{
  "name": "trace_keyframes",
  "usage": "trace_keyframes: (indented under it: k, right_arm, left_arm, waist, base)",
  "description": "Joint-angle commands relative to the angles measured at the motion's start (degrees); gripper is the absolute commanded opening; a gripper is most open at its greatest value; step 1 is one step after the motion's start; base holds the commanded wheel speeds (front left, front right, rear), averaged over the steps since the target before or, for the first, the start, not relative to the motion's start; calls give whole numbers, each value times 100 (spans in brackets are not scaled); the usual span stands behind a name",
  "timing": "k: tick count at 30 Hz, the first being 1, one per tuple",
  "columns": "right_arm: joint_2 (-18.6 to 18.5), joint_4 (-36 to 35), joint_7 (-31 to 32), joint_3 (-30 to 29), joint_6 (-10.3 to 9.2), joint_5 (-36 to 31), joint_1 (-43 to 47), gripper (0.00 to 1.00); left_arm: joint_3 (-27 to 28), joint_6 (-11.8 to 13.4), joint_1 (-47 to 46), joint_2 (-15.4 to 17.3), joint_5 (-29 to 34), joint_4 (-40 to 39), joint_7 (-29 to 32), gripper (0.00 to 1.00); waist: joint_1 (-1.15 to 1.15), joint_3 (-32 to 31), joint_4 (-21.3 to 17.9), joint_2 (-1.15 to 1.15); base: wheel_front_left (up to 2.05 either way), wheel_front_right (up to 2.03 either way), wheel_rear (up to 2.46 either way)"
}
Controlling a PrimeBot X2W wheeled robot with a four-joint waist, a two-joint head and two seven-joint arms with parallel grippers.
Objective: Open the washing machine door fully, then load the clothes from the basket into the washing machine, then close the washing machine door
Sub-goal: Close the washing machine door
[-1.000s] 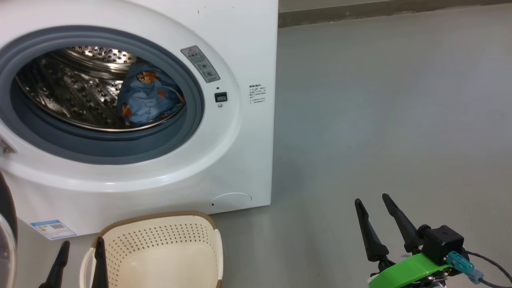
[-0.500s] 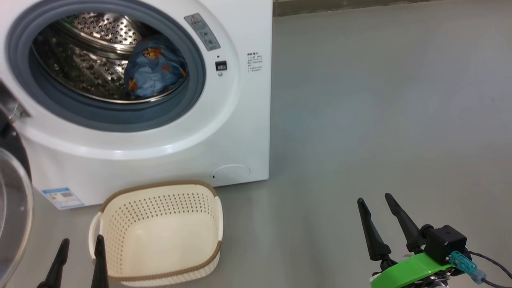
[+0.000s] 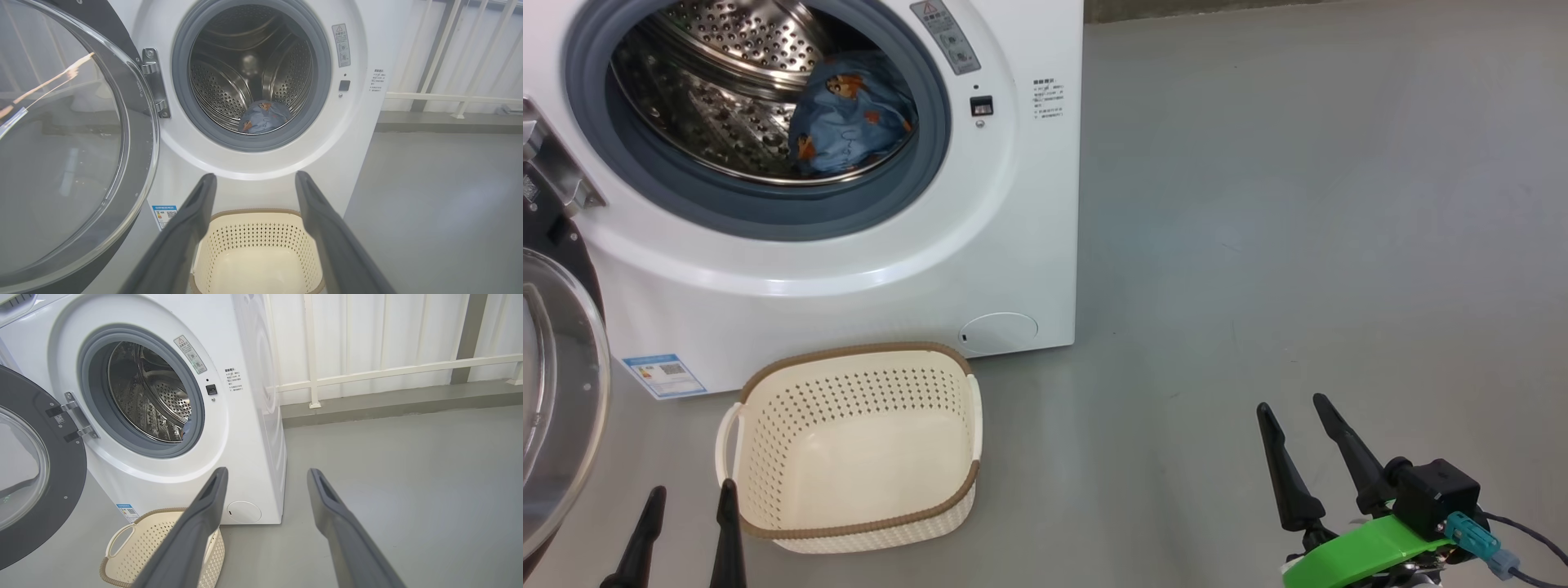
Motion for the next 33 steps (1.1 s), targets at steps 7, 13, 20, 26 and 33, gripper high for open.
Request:
trace_keyframes:
  k: [7,13,20,26,33]
  right_arm:
    - [10,-163,-27,136,16,-49,-54,100]
    - [10,-168,-27,135,16,-61,-51,100]
    - [10,-152,-27,138,16,-86,-57,100]
    - [10,-153,-27,101,16,-131,-43,100]
    - [10,-143,-27,100,16,-194,-10,100]
  left_arm:
    - [140,-10,-240,48,-20,-200,-30,100]
    - [77,-10,-209,44,-37,-242,-30,100]
    - [39,-10,-196,43,-37,-229,-30,100]
    - [65,-10,-215,40,-54,-205,-30,100]
    - [110,-10,-180,36,-47,-129,-30,100]
  waist:
    - [0,12,35,0]
    - [0,30,83,0]
    - [0,7,118,0]
    - [0,-21,219,0]
    - [0,-94,495,0]
  base:
    - [0,0,0]
    - [0,0,0]
    - [0,0,0]
    - [0,0,0]
    - [0,0,0]
